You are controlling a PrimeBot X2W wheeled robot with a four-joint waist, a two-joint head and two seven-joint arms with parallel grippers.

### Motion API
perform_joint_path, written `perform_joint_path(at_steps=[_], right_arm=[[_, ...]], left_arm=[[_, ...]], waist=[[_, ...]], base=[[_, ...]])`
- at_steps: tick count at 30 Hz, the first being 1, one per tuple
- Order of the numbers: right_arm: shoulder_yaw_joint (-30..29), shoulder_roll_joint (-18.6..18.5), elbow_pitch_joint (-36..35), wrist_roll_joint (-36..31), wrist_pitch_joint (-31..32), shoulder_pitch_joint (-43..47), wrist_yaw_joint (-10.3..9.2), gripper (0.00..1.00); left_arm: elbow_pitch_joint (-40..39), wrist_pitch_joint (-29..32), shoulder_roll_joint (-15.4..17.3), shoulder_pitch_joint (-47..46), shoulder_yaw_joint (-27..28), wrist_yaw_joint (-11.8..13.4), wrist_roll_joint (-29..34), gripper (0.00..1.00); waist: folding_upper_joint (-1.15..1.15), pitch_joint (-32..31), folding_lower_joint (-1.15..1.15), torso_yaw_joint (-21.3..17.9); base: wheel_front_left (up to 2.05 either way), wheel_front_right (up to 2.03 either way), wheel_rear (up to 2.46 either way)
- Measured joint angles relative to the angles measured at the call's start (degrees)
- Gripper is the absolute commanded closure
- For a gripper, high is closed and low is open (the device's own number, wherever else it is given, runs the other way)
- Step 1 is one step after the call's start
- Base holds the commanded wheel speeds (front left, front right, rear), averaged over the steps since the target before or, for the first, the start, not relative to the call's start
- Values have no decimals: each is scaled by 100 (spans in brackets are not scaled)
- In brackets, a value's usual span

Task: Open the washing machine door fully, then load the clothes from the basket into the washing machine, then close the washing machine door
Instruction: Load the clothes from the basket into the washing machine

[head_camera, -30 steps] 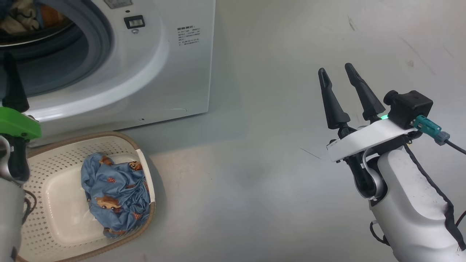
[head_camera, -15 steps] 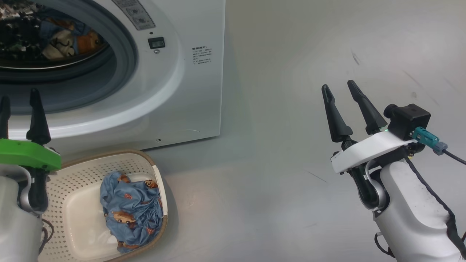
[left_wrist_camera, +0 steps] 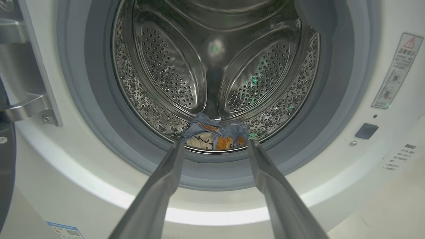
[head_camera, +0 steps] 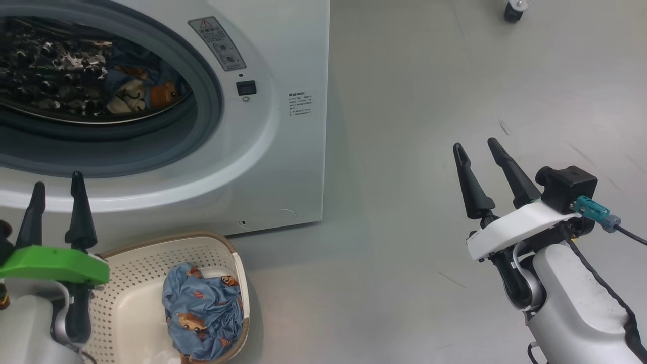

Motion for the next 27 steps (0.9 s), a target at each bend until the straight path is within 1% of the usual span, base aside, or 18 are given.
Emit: perform_joint_path(at_steps=[4, 15, 22, 27], right_arm=[[60, -15, 10, 11, 0, 21, 0, 0], [137, -125, 96, 101, 0, 373, 0, 0], [208, -147, 134, 166, 0, 599, 0, 0], [308, -189, 134, 205, 0, 681, 0, 0]], left_arm=[[-164, 0, -55, 358, 101, 3, 96, 0], [-616, 0, -250, 1123, 349, 162, 212, 0], [-878, 0, -377, 1552, 420, 164, 255, 0], [-1110, 0, -381, 1755, 557, 214, 276, 0]], waist=[[0, -177, 0, 62], [0, -602, 0, 274], [0, -840, 0, 425], [0, -950, 0, 525]], base=[[0, 0, 0], [0, 0, 0], [0, 0, 0], [0, 0, 0]])
